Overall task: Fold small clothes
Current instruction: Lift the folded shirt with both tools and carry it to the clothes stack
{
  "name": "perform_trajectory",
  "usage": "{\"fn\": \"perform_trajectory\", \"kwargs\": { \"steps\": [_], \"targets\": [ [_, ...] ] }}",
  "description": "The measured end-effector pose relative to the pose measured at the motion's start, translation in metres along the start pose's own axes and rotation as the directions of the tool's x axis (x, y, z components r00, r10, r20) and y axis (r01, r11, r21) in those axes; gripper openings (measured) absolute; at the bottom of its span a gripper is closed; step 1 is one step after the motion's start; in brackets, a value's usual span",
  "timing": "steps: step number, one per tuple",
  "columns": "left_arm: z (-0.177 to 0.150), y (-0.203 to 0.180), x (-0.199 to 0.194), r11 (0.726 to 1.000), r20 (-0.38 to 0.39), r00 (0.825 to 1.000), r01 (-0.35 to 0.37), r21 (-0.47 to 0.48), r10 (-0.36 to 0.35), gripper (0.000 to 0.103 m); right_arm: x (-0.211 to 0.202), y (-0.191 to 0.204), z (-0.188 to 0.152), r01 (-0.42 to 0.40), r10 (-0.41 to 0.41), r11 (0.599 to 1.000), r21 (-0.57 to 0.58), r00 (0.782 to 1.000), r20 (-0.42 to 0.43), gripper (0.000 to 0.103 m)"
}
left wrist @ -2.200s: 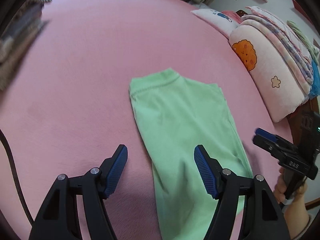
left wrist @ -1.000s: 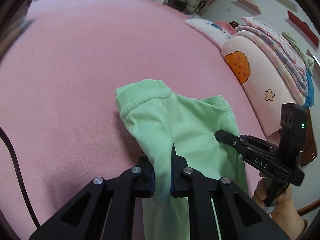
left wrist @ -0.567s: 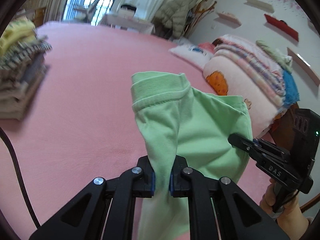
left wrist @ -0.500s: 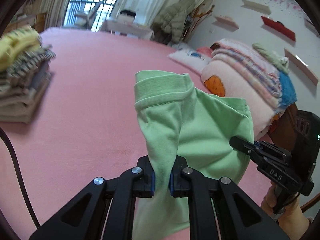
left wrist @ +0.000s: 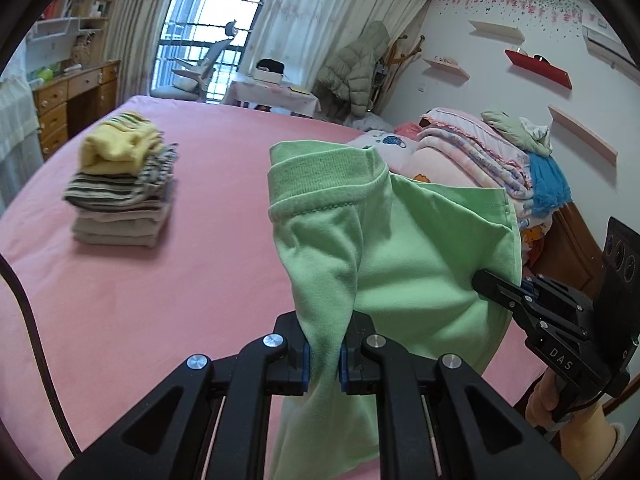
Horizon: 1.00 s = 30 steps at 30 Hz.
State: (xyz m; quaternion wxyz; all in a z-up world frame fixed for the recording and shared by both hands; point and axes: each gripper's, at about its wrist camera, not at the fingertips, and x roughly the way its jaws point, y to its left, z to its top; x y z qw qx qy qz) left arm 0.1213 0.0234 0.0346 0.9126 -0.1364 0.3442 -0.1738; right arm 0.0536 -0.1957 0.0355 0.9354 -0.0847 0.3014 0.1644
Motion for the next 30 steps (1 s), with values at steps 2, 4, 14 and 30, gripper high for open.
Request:
{"fn": "perform_trajectory", "kwargs": {
  "steps": [2,4,14,30],
  "targets": [
    [-0.007,0.007,-0.021,1.0,-0.008,1.0,-0.029,-0.001,0.029,0.008,-0.005,0.017,0.0,-0.013,0.013,1.0,-0.016,1.0,-0.001,0.011],
    [-0.014,0.018,-0.035,0.999,-0.027,0.998,-0.054,-0.005,0.054,0.008,-0.005,0.033,0.002,-0.021,0.021,0.999,-0.029,1.0,-0.006,0.011],
    [0.008,0.108,-0.065,0.972,-0.052,0.971,-0.233,0.022,0.234,0.008,0.055,0.118,0.037,-0.093,0.091,0.994,-0.065,0.996,-0.024,0.011],
    [0.213,0.255,-0.006,0.887,0.027,0.895,-0.445,0.12,0.445,0.009,0.247,0.139,0.213,-0.145,0.144,0.989,0.009,0.989,0.038,0.011]
  ]
}}
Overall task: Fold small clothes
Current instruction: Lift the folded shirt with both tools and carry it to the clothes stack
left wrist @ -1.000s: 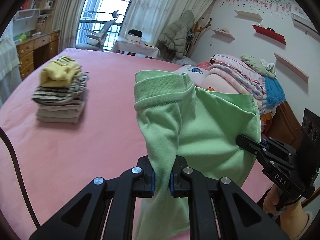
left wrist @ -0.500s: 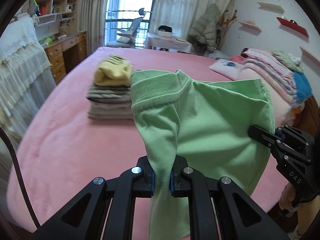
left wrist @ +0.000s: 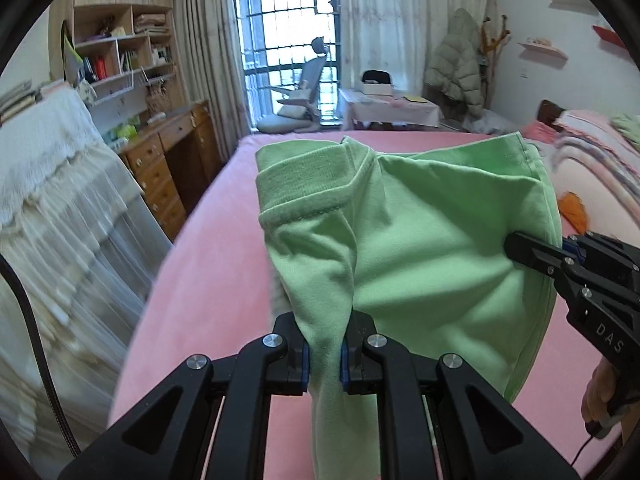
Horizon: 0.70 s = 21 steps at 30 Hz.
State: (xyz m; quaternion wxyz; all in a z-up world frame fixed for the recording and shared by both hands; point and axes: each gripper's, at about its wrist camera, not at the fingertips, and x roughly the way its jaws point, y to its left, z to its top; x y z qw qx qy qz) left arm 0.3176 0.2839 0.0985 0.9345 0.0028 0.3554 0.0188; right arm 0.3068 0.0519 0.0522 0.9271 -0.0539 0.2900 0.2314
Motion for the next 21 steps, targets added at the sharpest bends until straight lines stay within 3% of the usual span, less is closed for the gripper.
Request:
{"fn": "perform_trajectory", "kwargs": {
  "steps": [6,11,15,21],
  "targets": [
    [0.085,0.023,0.088,0.997,-0.017,0.997,-0.07,0.013,0.07,0.009,0.094,-0.028,0.056,-0.019,0.018,0.997,0.071,1.0,0.013,0.011],
    [0.137,0.036,0.161,0.992,-0.017,0.992,-0.126,0.022,0.126,0.009,0.163,-0.049,0.078,-0.028,0.029,0.99,0.14,1.0,0.001,0.011],
    [0.146,0.044,0.231,0.991,-0.063,0.989,-0.134,-0.026,0.132,0.009,0.218,-0.066,0.077,-0.008,0.015,0.984,0.178,0.999,-0.038,0.011],
    [0.114,0.036,0.317,0.988,-0.158,0.977,-0.15,-0.026,0.144,0.011,0.274,-0.078,0.053,0.075,-0.054,0.988,0.135,0.987,-0.154,0.011]
  ]
}}
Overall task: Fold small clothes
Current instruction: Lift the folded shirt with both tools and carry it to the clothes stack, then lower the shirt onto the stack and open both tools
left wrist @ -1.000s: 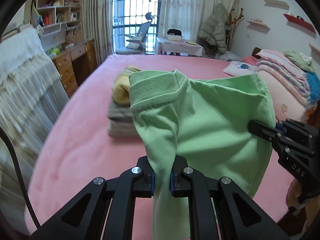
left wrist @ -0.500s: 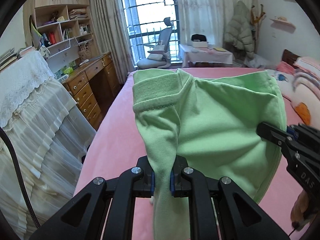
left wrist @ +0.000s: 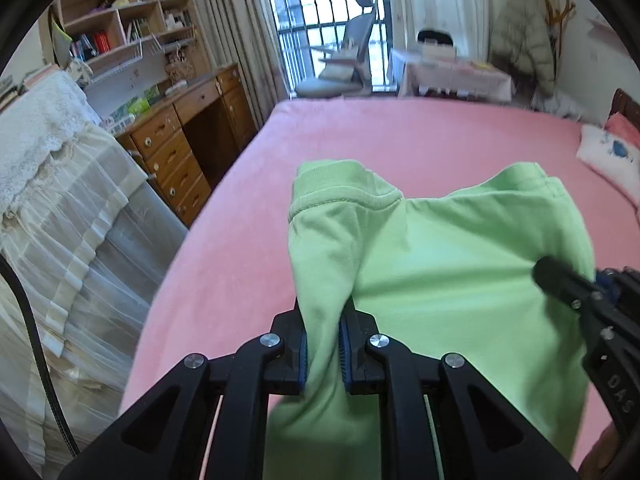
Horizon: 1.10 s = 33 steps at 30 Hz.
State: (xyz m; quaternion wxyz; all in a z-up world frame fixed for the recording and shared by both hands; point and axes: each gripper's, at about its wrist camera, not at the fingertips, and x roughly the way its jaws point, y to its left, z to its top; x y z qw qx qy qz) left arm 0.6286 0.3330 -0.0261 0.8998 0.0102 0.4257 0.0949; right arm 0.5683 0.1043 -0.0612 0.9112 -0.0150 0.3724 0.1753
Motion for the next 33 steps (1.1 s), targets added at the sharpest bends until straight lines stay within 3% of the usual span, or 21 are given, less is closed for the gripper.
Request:
{"fn": "perform_trajectory", "kwargs": {
  "steps": [7,10,13,15,17,19,21,24,29,33],
  "targets": [
    [-0.008,-0.004,0.035,0.997,-0.005,1.0,0.024,-0.067,-0.025,0.015,0.036,-0.015,-0.025,0.031,-0.03,0.999,0.018,0.999,-0.035,0.011],
    [-0.01,-0.005,0.038,0.995,-0.027,0.999,0.032,-0.095,-0.034,0.021,0.05,-0.019,-0.031,0.05,-0.05,0.999,0.009,0.997,-0.063,0.013],
    [-0.01,-0.008,0.041,0.996,-0.052,0.999,-0.005,-0.086,0.001,0.031,0.055,-0.017,-0.033,0.077,-0.076,0.997,0.001,0.995,-0.071,0.014],
    [-0.011,-0.007,0.038,0.995,-0.069,0.997,-0.049,-0.089,0.043,0.055,0.053,-0.014,-0.031,0.093,-0.094,0.996,-0.009,0.993,-0.071,0.015],
    [-0.011,0.0,0.03,0.991,-0.079,0.994,-0.087,-0.105,0.079,0.071,0.048,-0.012,-0.029,0.103,-0.104,0.995,-0.015,0.992,-0.075,0.02],
    [-0.011,0.007,0.022,0.99,-0.079,0.996,-0.054,-0.127,0.044,0.073,0.037,-0.012,-0.024,0.082,-0.082,0.997,0.005,0.994,-0.073,0.027],
    [-0.014,0.013,0.008,0.989,-0.071,0.997,-0.019,-0.144,0.009,0.073,0.02,-0.013,-0.02,0.046,-0.045,0.998,0.03,0.998,-0.046,0.042],
    [-0.016,0.014,-0.019,0.993,-0.03,1.0,-0.011,-0.117,0.007,0.074,-0.022,-0.012,-0.013,0.038,-0.039,0.999,0.035,0.999,0.027,0.052],
    [-0.044,0.006,-0.085,0.995,0.034,0.998,0.047,-0.083,-0.044,0.076,-0.083,-0.005,-0.019,0.051,-0.051,0.999,-0.009,0.998,0.039,0.053],
    [-0.078,-0.01,-0.149,0.995,0.048,0.995,0.093,-0.043,-0.091,0.081,-0.139,-0.001,-0.046,0.086,-0.086,0.996,-0.028,0.996,-0.012,0.053]
  ]
}}
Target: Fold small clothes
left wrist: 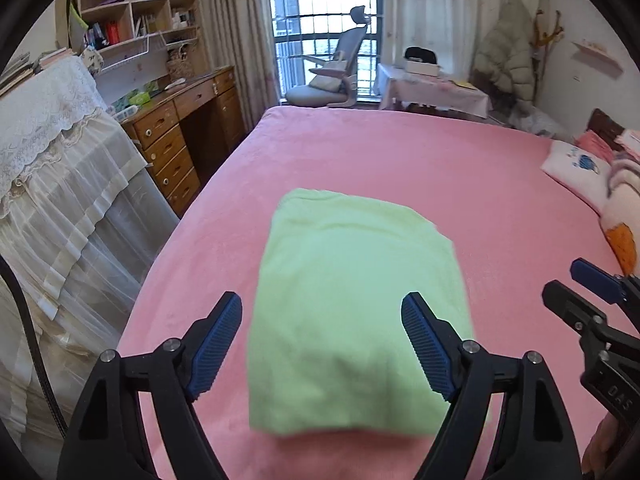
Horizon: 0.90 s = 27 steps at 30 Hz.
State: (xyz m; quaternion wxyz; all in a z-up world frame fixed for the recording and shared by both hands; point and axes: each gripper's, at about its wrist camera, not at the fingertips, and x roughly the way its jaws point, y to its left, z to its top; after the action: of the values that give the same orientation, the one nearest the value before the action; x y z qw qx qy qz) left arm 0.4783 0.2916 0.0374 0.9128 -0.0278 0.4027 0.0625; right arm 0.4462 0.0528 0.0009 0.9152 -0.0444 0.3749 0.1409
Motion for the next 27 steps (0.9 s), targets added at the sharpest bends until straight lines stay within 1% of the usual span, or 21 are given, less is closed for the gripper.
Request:
{"fn": "perform_trajectory", "kwargs": {
  "steps": [1,2,6,9,12,13,15,17,19,21,23,24,27],
  "targets": [
    [-0.006,-0.004,-0.012,1.0,-0.001,1.0,0.01,0.003,-0.01,0.081,-0.011,-0.002,-0.008,0.0,0.001,1.0,0.011,1.0,-0.013,0.053],
    [-0.015,-0.009,-0.033,0.999,0.001,0.999,0.033,-0.001,-0.033,0.081,-0.022,-0.004,-0.015,0.002,-0.002,1.0,0.025,1.0,-0.029,0.053],
    [-0.044,-0.026,-0.102,0.997,0.012,0.997,0.073,-0.01,-0.073,0.082,-0.083,-0.012,-0.045,-0.013,0.02,0.997,0.08,0.996,-0.082,0.053],
    [-0.068,-0.045,-0.16,0.997,0.03,0.997,0.069,0.018,-0.069,0.082,-0.131,-0.013,-0.061,-0.016,0.024,0.995,0.097,0.996,-0.088,0.053],
    [-0.09,-0.062,-0.214,0.997,0.04,0.997,0.071,0.044,-0.073,0.082,-0.182,-0.011,-0.075,0.002,0.008,0.994,0.107,0.995,-0.097,0.053],
    [-0.097,-0.066,-0.232,0.996,0.043,0.996,0.081,0.05,-0.083,0.082,-0.205,-0.01,-0.08,-0.01,0.022,0.994,0.113,0.994,-0.105,0.053],
    [-0.11,-0.076,-0.276,0.993,0.057,0.993,0.1,0.066,-0.104,0.082,-0.243,-0.007,-0.086,-0.033,0.043,0.993,0.116,0.995,-0.09,0.053],
    [-0.117,-0.084,-0.318,0.992,0.079,0.991,0.102,0.08,-0.109,0.082,-0.283,-0.003,-0.089,-0.037,0.044,0.993,0.11,0.997,-0.06,0.053],
    [-0.125,-0.087,-0.359,0.991,0.106,0.987,0.11,0.079,-0.118,0.084,-0.323,-0.002,-0.091,-0.04,0.044,0.993,0.11,0.999,-0.032,0.053],
    [-0.137,-0.091,-0.401,0.991,0.132,0.983,0.118,0.066,-0.126,0.094,-0.355,0.001,-0.096,-0.047,0.049,0.993,0.104,0.999,-0.014,0.053],
    [-0.151,-0.094,-0.429,0.99,0.153,0.979,0.127,0.059,-0.135,0.095,-0.385,0.006,-0.105,-0.046,0.046,0.994,0.096,0.999,0.006,0.054],
    [-0.16,-0.097,-0.443,0.989,0.158,0.978,0.131,0.061,-0.14,0.095,-0.4,0.008,-0.114,-0.046,0.044,0.995,0.093,0.999,0.017,0.056],
    [-0.194,-0.107,-0.474,0.987,0.151,0.976,0.145,0.069,-0.154,0.095,-0.426,0.012,-0.141,-0.045,0.043,0.996,0.082,0.999,0.025,0.059]
  ]
}}
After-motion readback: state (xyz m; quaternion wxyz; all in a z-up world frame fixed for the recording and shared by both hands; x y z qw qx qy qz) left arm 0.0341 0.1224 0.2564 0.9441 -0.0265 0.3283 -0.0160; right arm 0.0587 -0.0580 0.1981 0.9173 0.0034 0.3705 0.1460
